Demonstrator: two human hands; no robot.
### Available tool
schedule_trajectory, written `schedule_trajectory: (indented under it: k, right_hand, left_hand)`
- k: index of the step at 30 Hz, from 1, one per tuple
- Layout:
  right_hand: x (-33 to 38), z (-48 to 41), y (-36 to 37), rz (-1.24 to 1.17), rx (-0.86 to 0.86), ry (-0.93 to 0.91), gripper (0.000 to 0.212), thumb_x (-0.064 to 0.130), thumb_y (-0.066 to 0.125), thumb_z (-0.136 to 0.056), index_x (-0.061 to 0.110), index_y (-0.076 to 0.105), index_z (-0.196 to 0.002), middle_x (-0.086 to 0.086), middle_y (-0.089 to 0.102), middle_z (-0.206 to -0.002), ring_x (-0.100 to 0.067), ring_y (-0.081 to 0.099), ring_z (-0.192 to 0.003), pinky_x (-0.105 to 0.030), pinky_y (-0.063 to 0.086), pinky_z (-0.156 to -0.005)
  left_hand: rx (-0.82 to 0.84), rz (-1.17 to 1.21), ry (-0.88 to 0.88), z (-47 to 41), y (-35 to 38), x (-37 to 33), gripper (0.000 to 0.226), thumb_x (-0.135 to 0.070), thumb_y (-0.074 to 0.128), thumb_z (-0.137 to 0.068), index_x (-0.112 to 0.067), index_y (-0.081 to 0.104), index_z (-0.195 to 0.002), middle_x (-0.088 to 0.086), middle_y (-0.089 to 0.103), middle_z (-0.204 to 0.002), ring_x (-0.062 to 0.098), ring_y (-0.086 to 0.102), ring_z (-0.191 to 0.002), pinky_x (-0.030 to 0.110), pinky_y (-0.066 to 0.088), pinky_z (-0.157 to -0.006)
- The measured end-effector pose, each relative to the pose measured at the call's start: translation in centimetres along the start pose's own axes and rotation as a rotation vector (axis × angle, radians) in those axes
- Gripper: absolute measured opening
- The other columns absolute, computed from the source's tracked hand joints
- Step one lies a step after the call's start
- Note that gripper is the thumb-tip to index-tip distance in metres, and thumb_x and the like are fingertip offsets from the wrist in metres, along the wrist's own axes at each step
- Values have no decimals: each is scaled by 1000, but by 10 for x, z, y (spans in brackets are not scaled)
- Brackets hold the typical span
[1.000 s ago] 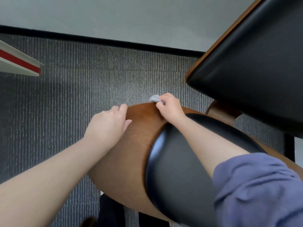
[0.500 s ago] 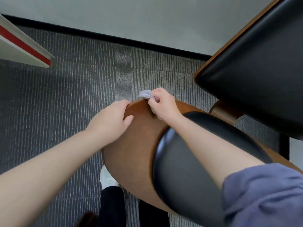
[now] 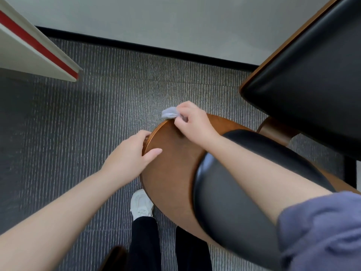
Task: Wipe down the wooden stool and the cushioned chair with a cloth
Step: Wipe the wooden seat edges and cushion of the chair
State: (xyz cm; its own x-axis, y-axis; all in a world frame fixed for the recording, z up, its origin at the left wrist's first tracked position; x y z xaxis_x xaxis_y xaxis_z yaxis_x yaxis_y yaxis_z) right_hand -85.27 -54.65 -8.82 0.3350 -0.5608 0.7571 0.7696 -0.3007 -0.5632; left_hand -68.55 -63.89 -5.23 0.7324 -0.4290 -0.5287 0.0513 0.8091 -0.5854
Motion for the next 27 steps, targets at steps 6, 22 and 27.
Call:
schedule_trajectory:
  k: [6,22,27]
  right_hand:
    - [30,6,-1,-9,159,-57,37,11,54,-89,33,51,-59,-3,60,-105,-1,52,-71,-17,36,-68]
    - [2,18,-19,-275,58,389,50,-8,40,-84,12,62,-124,-11,69,-108,-12,68,-80,-29,58,-81]
    - [3,20,-11,-128,7,320,45,-6,50,-85,13,66,-123,-3,52,-135,-7,63,-80,-32,53,-90]
  left_hand:
    - [-85,99,56,9,0,12,81,-47,64,-86,-23,22,-151,-5,36,-147,10,47,-123,33,40,-103]
    - [-61,-245,307,-57,-40,-57,41,-37,52,-98,-11,62,-68,3,62,-82,23,57,-82,36,45,-78]
    - [38,-367,205,-77,-33,-72,15,-28,70,-88,-15,70,-97,10,66,-104,28,62,-94,40,52,-86]
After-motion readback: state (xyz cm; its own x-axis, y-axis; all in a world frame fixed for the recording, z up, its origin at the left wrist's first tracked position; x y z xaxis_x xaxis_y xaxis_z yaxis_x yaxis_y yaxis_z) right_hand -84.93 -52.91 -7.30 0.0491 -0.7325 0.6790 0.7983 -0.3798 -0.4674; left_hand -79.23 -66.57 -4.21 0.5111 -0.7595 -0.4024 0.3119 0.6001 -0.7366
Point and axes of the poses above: each hand's wrist, its own z-axis away from the middle knuckle, its own y-axis out of the palm, x = y × z, the point moved 4 cm from there along -z, towards the middle knuckle
